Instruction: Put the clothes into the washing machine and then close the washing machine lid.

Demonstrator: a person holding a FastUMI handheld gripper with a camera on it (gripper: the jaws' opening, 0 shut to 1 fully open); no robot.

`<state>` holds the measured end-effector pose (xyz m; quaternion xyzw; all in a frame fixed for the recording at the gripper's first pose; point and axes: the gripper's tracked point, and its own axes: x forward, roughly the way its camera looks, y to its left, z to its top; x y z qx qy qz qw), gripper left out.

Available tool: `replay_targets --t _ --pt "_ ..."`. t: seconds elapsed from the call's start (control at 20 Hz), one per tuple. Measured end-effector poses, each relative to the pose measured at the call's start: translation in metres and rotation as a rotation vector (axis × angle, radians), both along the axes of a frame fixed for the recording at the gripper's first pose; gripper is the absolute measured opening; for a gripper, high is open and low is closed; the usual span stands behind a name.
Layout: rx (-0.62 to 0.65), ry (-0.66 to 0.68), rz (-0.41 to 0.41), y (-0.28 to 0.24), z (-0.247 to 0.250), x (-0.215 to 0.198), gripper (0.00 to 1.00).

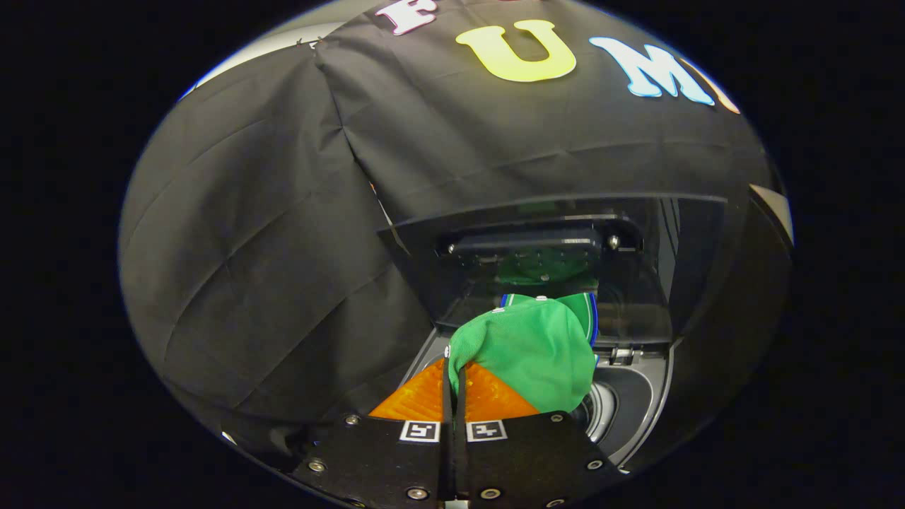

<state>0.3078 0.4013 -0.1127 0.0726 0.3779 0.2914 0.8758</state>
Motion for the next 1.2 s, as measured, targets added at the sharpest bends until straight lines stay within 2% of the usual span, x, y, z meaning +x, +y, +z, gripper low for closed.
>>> replay_targets --t 0.4,0.65,1.05,1.2 --pt "-0.085 0.056 -0.032 -0.002 -0.059 -0.007 0.0" --pt "-0.151 0.107 -0.023 -0.01 -0.103 -0.018 0.0" --pt "-0.234 0.174 -0.007 -0.015 -0.146 -0.035 0.0" --pt "-0.234 0.207 -0.012 -0.017 -0.155 -0.042 0.04"
